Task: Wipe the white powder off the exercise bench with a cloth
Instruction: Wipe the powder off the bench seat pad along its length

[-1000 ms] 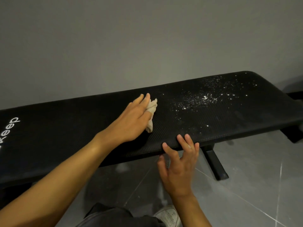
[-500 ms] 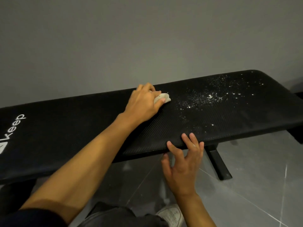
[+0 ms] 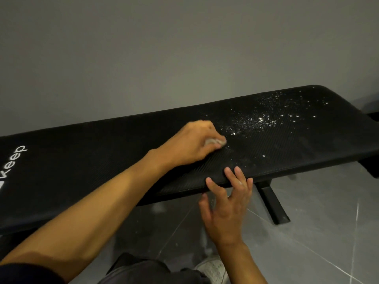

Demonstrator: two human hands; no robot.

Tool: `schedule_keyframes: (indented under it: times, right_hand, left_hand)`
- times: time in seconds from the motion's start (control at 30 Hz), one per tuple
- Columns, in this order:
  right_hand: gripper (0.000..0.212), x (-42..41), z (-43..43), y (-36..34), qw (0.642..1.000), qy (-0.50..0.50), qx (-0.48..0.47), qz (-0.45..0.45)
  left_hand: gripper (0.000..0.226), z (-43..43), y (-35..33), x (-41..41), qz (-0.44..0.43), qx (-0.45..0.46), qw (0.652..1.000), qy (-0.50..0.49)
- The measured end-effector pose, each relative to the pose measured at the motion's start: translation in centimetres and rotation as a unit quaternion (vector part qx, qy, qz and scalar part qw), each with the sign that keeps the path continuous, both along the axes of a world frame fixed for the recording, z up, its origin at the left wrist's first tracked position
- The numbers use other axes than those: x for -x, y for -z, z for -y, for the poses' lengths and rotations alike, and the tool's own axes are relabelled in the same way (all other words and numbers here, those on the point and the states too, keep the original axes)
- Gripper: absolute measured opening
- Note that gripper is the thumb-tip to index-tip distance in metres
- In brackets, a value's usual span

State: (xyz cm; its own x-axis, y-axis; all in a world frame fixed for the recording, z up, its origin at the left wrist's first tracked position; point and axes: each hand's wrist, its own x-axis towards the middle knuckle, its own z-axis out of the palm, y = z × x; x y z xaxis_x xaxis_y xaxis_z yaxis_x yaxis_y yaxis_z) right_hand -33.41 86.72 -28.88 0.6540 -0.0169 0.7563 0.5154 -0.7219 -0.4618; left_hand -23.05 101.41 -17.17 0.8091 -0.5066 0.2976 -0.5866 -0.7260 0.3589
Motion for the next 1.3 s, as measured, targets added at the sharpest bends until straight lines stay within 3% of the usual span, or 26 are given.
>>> schedule_keyframes:
  times: [0.1,0.23,0.3,0.47,0.53,0.73,0.93,1.03,1.17,1.23,1.3]
  right_hand:
    - [0.037,0.0,0.0,0.0,1.000,0.000,-0.002,0.002]
    - [0.037,-0.1,-0.2,-0.1,1.000,0.001,-0.004,-0.002]
    - [0.037,0.0,-0.1,-0.1,1.000,0.002,-0.004,-0.003]
    - [0.037,0.0,-0.1,0.0,1.000,0.005,-0.006,-0.004]
    - [0.037,-0.1,-0.2,0.0,1.000,0.006,-0.006,-0.004]
    - [0.037,-0.1,-0.2,-0.2,1.000,0.003,-0.007,-0.004]
    - [0.039,-0.3,-0.2,0.2,1.000,0.003,-0.005,-0.002]
    - [0.039,-0.3,-0.1,0.2,1.000,0.002,-0.007,0.000]
    - [0.040,-0.2,-0.1,0.0,1.000,-0.002,-0.005,-0.001]
    - [0.040,-0.3,-0.2,0.1,1.000,-0.001,-0.005,0.000]
    - [0.040,-0.3,-0.2,0.2,1.000,0.002,-0.005,0.004]
  left_hand:
    - [0.028,-0.4,0.2,1.0,0.000,-0.038,0.998,0.050]
    - [0.028,-1.2,0.6,-2.5,0.045,-0.003,0.991,-0.127]
    - [0.027,-0.5,0.6,-3.1,0.037,0.007,0.986,-0.162]
    - [0.023,0.4,0.3,0.6,0.003,-0.022,0.999,0.031]
    - [0.023,0.0,0.1,0.4,0.023,-0.033,0.999,0.026]
    - [0.026,0.1,0.2,-4.3,0.044,-0.008,0.988,-0.146]
    - [0.028,-0.2,-0.1,0.5,0.010,-0.029,0.999,0.033]
    - [0.029,-1.4,0.5,-1.3,0.064,-0.068,0.995,-0.023]
    - [0.026,-2.6,0.7,-6.0,0.056,-0.033,0.975,-0.213]
    - [0.026,-1.7,0.4,-5.6,0.037,-0.029,0.983,-0.179]
    - [0.026,-0.9,0.0,-3.6,0.040,-0.041,0.996,-0.071]
